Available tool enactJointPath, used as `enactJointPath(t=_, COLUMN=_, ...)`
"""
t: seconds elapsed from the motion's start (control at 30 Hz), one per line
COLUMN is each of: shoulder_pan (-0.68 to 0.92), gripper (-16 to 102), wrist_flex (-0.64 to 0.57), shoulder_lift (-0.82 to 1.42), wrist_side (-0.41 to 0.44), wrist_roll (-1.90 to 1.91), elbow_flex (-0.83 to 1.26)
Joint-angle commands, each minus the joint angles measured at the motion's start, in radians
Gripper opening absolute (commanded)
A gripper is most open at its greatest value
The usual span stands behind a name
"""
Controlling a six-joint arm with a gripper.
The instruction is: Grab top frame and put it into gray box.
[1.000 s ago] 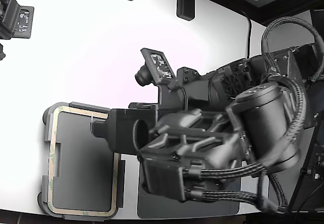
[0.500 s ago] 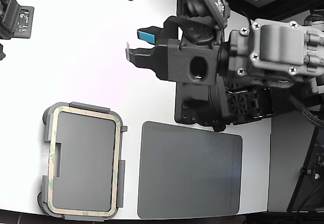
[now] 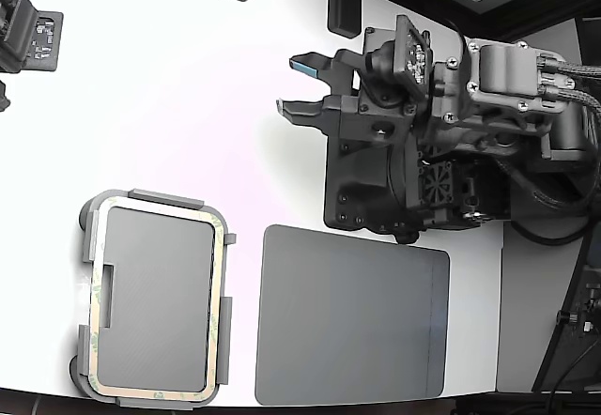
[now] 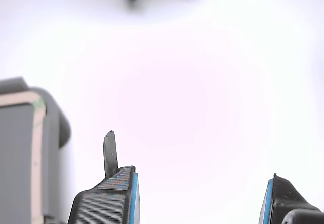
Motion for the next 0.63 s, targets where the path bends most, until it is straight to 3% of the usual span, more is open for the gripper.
enactJointPath(t=0.0, shoulder_pan=-0.02, gripper=100, wrist_flex=-0.003, shoulder_lift=0.181, wrist_side=-0.003, wrist_roll=-0.003, elbow_flex=0.138)
enactJointPath(t=0.6, shoulder_pan=-0.017, gripper=100, wrist_flex=-0.006, shoulder_lift=0.213, wrist_side=-0.003, wrist_roll=-0.011, elbow_flex=0.186)
